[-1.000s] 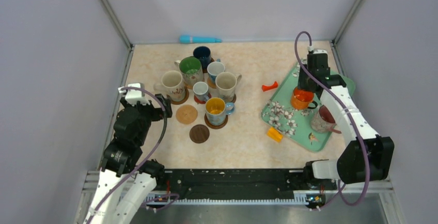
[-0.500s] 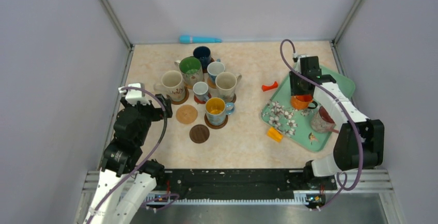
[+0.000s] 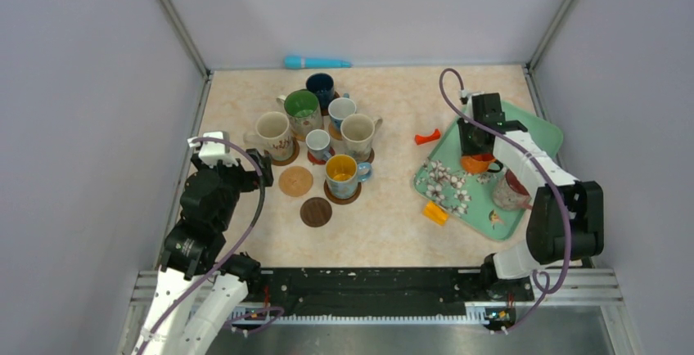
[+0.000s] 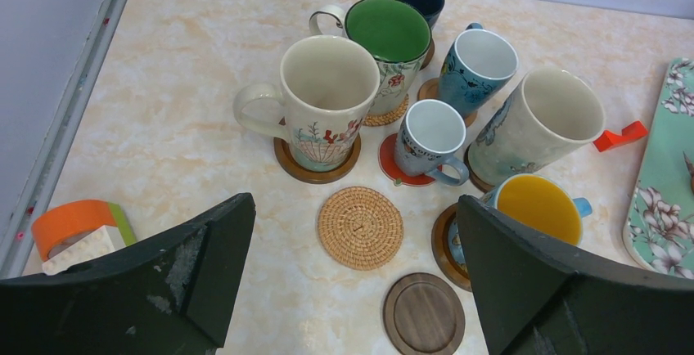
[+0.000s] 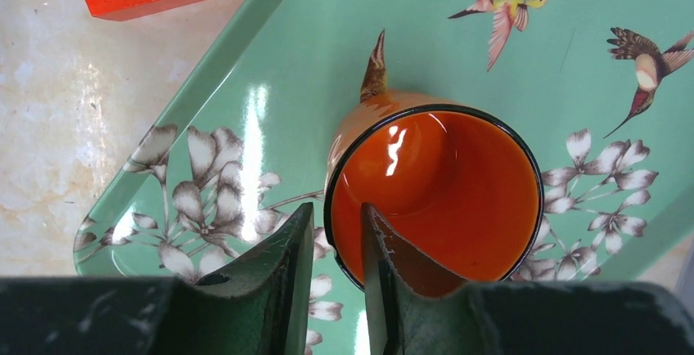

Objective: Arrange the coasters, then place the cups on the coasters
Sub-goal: Pick up the cup from the tray.

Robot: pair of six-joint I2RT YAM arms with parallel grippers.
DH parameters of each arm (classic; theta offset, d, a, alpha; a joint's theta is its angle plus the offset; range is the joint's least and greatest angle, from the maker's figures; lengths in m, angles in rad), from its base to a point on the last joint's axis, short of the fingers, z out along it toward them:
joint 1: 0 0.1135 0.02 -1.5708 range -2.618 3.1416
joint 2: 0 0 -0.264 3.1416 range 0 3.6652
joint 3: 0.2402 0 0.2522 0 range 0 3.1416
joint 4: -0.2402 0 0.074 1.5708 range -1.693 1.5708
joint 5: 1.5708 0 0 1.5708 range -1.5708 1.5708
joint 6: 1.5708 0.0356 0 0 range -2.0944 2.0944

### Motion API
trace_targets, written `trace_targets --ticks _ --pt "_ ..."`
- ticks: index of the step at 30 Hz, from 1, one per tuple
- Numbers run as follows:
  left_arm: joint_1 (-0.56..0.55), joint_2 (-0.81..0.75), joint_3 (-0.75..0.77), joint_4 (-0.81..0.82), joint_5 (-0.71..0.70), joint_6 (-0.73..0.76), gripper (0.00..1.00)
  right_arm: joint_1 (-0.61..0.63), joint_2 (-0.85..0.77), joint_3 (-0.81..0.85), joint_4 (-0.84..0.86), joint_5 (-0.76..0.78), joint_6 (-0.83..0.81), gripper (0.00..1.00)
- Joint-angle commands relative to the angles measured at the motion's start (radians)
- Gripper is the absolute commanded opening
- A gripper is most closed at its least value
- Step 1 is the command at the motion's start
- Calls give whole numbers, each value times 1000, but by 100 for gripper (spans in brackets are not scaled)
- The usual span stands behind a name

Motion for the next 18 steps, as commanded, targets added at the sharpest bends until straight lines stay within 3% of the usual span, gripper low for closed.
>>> trace_targets --ticks 1,5,10,18 --pt "-5 -1 -8 29 -4 0 99 1 4 -9 33 -9 -1 26" --pt "-5 -3 -7 26 -5 1 99 1 3 -21 36 -20 0 20" --pt "-5 -3 -8 27 -7 1 99 1 -6 -9 21 -3 -10 0" --pt "-5 2 -8 27 -6 3 99 36 -110 52 -22 16 -55 0"
